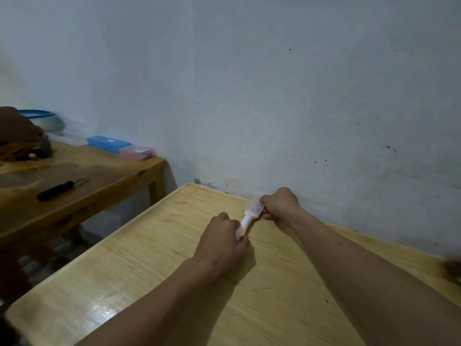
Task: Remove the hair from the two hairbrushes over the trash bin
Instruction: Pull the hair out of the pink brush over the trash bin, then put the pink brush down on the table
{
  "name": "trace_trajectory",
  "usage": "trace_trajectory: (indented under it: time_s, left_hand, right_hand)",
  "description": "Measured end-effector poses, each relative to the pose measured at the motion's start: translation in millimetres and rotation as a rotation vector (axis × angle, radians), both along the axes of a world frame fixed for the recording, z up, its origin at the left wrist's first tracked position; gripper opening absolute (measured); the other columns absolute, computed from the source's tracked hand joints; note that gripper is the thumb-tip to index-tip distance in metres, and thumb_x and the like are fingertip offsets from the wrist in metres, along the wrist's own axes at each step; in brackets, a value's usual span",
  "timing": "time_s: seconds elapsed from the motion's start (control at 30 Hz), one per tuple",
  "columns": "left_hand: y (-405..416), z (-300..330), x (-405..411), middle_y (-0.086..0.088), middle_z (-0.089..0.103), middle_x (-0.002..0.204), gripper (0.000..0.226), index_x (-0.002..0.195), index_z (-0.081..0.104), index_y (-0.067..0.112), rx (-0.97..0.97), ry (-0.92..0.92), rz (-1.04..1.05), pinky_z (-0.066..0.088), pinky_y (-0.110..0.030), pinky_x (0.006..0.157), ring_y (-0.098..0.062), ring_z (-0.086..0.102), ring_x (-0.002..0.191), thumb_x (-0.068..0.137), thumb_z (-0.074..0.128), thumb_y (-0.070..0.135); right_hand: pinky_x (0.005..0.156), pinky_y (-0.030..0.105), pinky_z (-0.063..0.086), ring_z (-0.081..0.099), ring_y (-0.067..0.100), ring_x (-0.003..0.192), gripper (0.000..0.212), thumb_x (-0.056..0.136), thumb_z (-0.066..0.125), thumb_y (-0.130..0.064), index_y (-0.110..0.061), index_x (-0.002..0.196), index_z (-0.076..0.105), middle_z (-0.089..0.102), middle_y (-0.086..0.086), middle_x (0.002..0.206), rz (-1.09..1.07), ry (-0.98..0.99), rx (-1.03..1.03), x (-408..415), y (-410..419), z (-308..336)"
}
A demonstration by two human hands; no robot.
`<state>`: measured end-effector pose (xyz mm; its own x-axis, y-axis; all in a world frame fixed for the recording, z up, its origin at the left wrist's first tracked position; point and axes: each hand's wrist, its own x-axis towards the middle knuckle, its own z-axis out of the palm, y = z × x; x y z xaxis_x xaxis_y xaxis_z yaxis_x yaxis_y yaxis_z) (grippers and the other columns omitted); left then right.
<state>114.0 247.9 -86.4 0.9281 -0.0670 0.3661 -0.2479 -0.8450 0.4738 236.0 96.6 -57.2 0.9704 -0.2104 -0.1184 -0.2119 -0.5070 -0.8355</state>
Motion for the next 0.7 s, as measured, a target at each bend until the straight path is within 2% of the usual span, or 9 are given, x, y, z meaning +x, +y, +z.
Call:
trace_trajectory:
  time_s: [0.07, 0.17, 0.27, 0.43, 0.53, 0.6, 0.7]
  left_hand:
    - [-1, 0, 0, -0.002, 0.051, 0.092, 0.031, 0.106, 0.069, 0.011, 0.005, 0.008, 0.012, 0.038, -0.029, 0.067, -0.016, 0.048, 0.085, 0.091, 0.057, 0.034]
    - [-5, 3, -6, -0.004, 0.053, 0.111, 0.046, 0.125, 0.057, 0.011, 0.065, 0.019, 0.000, 0.043, -0.030, 0.079, -0.018, 0.048, 0.099, 0.091, 0.056, 0.041]
    - [-9, 9, -17, -0.007, 0.045, 0.133, 0.065, 0.142, 0.038, 0.014, 0.136, 0.001, -0.001, 0.043, -0.035, 0.095, -0.021, 0.043, 0.117, 0.091, 0.054, 0.050]
    - [-25, 25, -32, -0.007, 0.043, 0.137, 0.061, 0.139, 0.042, 0.015, 0.184, -0.085, 0.020, 0.038, -0.032, 0.096, -0.021, 0.038, 0.119, 0.092, 0.050, 0.053]
    - [-46, 34, -48, -0.008, 0.045, 0.135, 0.062, 0.139, 0.042, 0.013, 0.188, -0.079, -0.011, 0.038, -0.033, 0.098, -0.022, 0.039, 0.120, 0.092, 0.050, 0.053]
    - [-63, 37, -60, -0.008, 0.048, 0.135, 0.060, 0.139, 0.043, 0.013, 0.177, -0.069, -0.040, 0.040, -0.035, 0.098, -0.023, 0.041, 0.122, 0.094, 0.051, 0.052]
    - [-89, 40, -78, -0.009, 0.053, 0.134, 0.053, 0.133, 0.048, 0.012, 0.177, -0.066, -0.100, 0.042, -0.037, 0.096, -0.024, 0.045, 0.123, 0.095, 0.050, 0.049]
  right_hand:
    - [0.038, 0.022, 0.050, 0.067, 0.022, 0.051, 0.019, 0.097, 0.062, -0.012, 0.000, 0.082, 0.062, 0.075, 0.020, 0.095, 0.009, 0.007, 0.005, 0, 0, 1]
    - [0.052, 0.030, 0.057, 0.068, 0.027, 0.058, 0.017, 0.096, 0.060, -0.012, 0.001, 0.085, 0.063, 0.074, 0.022, 0.096, 0.022, 0.016, 0.028, -3, -1, 3]
    - [0.047, 0.028, 0.051, 0.063, 0.026, 0.060, 0.014, 0.097, 0.058, -0.012, 0.000, 0.089, 0.060, 0.070, 0.020, 0.092, 0.042, 0.023, 0.040, -15, -8, 12]
    - [0.062, 0.034, 0.061, 0.068, 0.027, 0.067, 0.019, 0.098, 0.061, -0.017, -0.002, 0.088, 0.053, 0.067, 0.017, 0.089, 0.066, 0.007, -0.075, -35, -35, 46]
    - [0.074, 0.040, 0.066, 0.074, 0.030, 0.083, 0.027, 0.098, 0.062, -0.018, 0.003, 0.113, 0.054, 0.064, 0.016, 0.098, 0.087, -0.008, -0.093, -54, -61, 67]
    - [0.081, 0.045, 0.065, 0.075, 0.032, 0.096, 0.035, 0.098, 0.063, -0.020, 0.005, 0.121, 0.053, 0.064, 0.018, 0.107, 0.094, -0.012, -0.118, -72, -78, 78]
    - [0.078, 0.043, 0.065, 0.074, 0.031, 0.099, 0.039, 0.098, 0.064, -0.022, 0.004, 0.124, 0.053, 0.062, 0.017, 0.114, 0.090, -0.021, -0.172, -101, -104, 86]
